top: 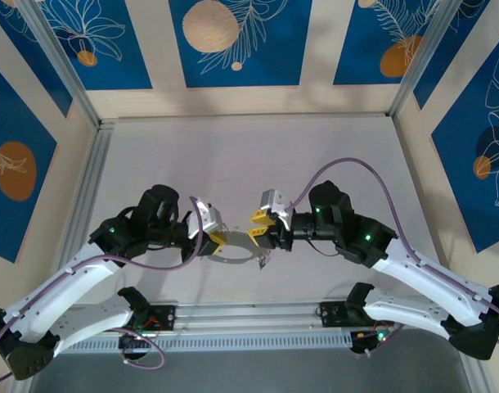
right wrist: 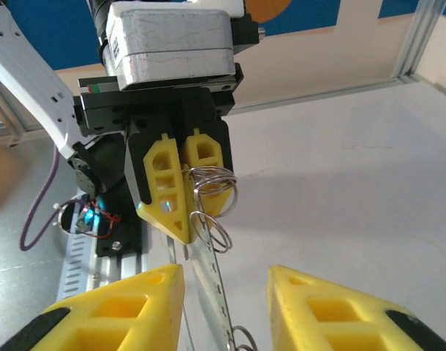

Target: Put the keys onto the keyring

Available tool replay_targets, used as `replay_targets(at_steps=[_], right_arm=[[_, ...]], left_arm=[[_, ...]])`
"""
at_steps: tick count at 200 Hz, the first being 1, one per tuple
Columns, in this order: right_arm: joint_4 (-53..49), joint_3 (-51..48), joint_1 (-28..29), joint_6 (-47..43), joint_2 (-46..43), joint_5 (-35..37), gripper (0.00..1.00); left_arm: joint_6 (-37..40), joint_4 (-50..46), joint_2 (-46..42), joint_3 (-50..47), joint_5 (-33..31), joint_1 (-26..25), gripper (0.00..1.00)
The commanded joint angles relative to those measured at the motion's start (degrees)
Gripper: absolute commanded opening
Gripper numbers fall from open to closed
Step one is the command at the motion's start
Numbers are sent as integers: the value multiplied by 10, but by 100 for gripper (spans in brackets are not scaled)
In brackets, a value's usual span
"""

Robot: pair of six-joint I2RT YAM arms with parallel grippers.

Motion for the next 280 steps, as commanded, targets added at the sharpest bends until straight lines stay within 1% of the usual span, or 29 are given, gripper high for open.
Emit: replay_targets(at_steps=[1,28,59,121,165,186,219,238,280], right_arm=[[7,20,0,7,17,-34,37],[13,27,2,-3,32,-36,39],[14,38,2,-7,55,-46,37],[41,42,-14,13,88,-53,26],[51,41,-20,21,95,-76,19],[51,41,-20,20,98,-94,19],[45,41,-20,21,109,-128,22],[39,45,-23,23,119,-132,22],[55,40,-32,32,122,-142,11]], left_arm=[[-5,8,-11,7,7,-3,0],[-4,5,-11,9,6,-3,0],[-3,4,-7,12,6,-3,0],[-2,1,-8,17,7,-3,0],[0,1,-9,17,7,-3,0],[-1,3,-11,15,6,-3,0],[-1,7,-11,13,8,-3,0],[-1,8,-11,13,8,-3,0],[-2,8,-11,11,8,-3,0]])
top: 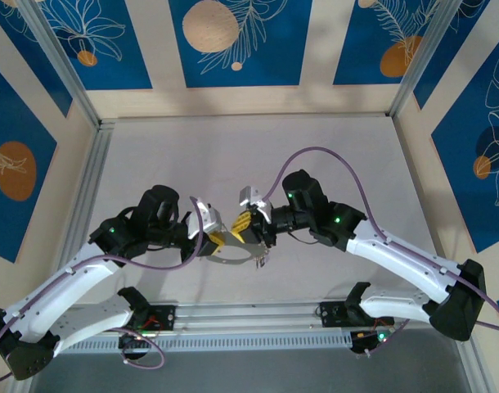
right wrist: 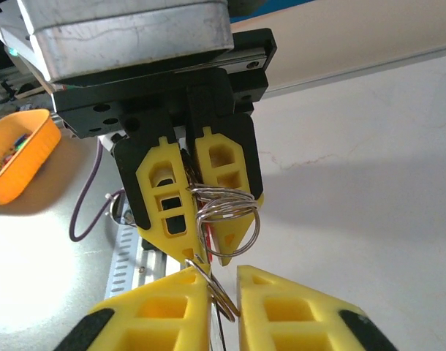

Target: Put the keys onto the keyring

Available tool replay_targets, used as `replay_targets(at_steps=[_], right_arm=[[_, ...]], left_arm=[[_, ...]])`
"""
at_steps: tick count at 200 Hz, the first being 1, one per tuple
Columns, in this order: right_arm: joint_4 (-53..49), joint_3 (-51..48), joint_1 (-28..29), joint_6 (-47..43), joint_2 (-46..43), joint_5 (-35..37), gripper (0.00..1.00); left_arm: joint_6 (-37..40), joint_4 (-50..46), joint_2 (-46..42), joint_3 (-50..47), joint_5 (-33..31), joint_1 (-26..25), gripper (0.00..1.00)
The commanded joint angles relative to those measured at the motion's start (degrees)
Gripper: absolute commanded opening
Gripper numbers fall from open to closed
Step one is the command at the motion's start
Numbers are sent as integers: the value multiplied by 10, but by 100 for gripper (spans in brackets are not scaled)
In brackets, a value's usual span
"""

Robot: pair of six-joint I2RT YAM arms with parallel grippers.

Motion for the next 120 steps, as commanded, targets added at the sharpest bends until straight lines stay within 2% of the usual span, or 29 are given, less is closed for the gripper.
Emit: replay_targets(at_steps=[1,55,78,120], right_arm=[[16,15,-6,10,0,-18,10],[78,-10,-18,63,-8,-30,0],[46,-4,-5,34,-15,41,0],[-125,69,67,-128,8,210,0]], left_arm=[[-2,17,-10,11,14,-3,0],[-1,17,-12,9,8,-3,0],[7,5,-8,11,-2,-3,0],[24,-17,5,20,-15,-5,0]])
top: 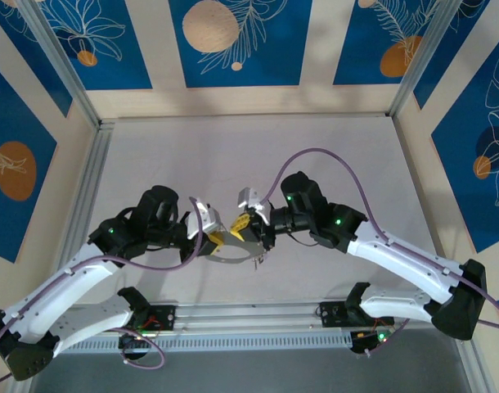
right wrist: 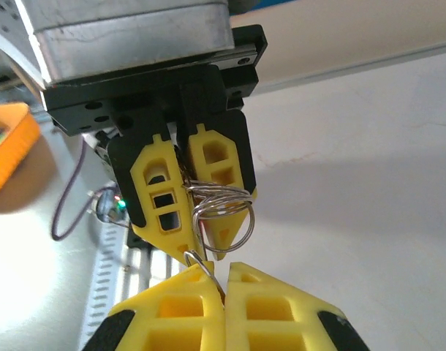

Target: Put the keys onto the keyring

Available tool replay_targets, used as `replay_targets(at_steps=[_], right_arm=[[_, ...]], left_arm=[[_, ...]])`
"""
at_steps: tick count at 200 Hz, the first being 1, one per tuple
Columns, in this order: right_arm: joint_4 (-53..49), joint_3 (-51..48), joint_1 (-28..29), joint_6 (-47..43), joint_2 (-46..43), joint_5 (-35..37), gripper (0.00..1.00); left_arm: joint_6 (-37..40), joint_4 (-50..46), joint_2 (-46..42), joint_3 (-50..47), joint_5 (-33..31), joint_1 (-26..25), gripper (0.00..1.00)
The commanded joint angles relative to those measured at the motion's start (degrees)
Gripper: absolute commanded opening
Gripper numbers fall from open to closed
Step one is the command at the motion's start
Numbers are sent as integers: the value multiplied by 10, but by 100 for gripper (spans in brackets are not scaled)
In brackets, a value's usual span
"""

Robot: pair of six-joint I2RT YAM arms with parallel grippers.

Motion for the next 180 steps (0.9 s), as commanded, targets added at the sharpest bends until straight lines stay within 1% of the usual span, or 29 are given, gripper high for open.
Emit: replay_targets(at_steps=[1,30,46,64,96,120,135,159,171,180], right_arm=[[-92,53,33,-93,13,135,0],[-157,102,70,-142,51,214,0],[-170,107,76,-147,52,225,0],[-156,96,64,-133,29,182,0],[-84,58,-2,-56,-24,23,0],[-33,27,-33,-4,-40,-47,0],[-16,15,-41,14,-40,-71,0],[-1,4,-45,29,-34,-95,6],[-12,6,-45,22,-28,-88,8],[-37,18,-40,4,-23,-64,8]], left_arm=[[18,-8,6,20,-1,-5,0],[20,-10,12,22,-5,-8,0],[21,-14,10,24,-5,-8,0],[21,-19,6,24,-5,-9,0],[21,-19,3,23,-5,-9,0],[18,-13,4,19,-1,-9,0],[18,-12,5,19,0,-10,0],[19,-14,7,22,2,-10,0],[20,-16,8,23,2,-10,0],[21,-18,9,24,3,-10,0]])
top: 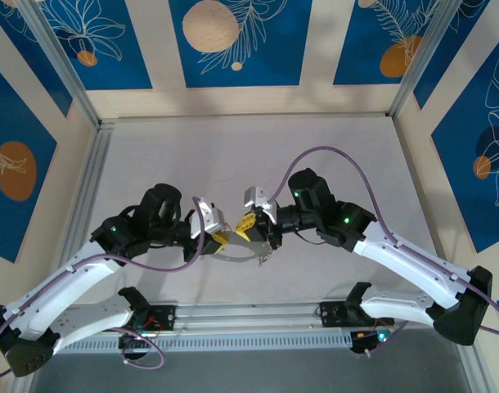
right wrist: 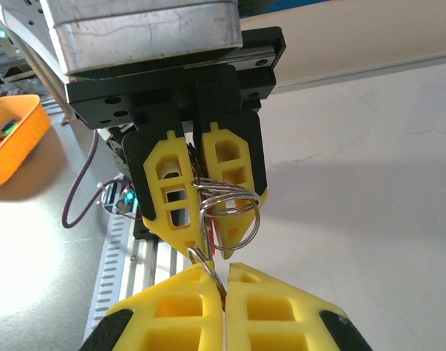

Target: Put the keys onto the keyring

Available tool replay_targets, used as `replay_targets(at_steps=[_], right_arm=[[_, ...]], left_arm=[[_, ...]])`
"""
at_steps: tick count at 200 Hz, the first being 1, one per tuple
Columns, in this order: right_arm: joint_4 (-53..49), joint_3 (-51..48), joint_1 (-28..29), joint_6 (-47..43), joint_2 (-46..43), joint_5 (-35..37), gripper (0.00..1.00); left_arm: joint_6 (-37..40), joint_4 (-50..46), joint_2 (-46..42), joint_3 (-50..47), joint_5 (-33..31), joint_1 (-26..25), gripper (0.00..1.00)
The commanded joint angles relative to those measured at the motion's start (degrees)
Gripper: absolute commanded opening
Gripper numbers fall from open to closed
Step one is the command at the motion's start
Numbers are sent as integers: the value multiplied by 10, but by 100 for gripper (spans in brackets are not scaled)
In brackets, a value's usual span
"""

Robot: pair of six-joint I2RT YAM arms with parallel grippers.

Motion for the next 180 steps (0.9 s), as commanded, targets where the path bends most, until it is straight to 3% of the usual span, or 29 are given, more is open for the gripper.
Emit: replay_targets(at_steps=[1,19,71,180], right_arm=[[-18,14,-3,5,0,2,7],[-92,49,24,-49,22,91,0],[-226,115,117,-164,85,316,0],[-244,122,142,-262,62,441,0]], left_arm=[[6,-40,-3,11,-5,0,0],[7,-42,-1,12,-7,0,0],[13,-46,14,17,-8,-2,0],[19,-57,16,17,-21,-20,0]])
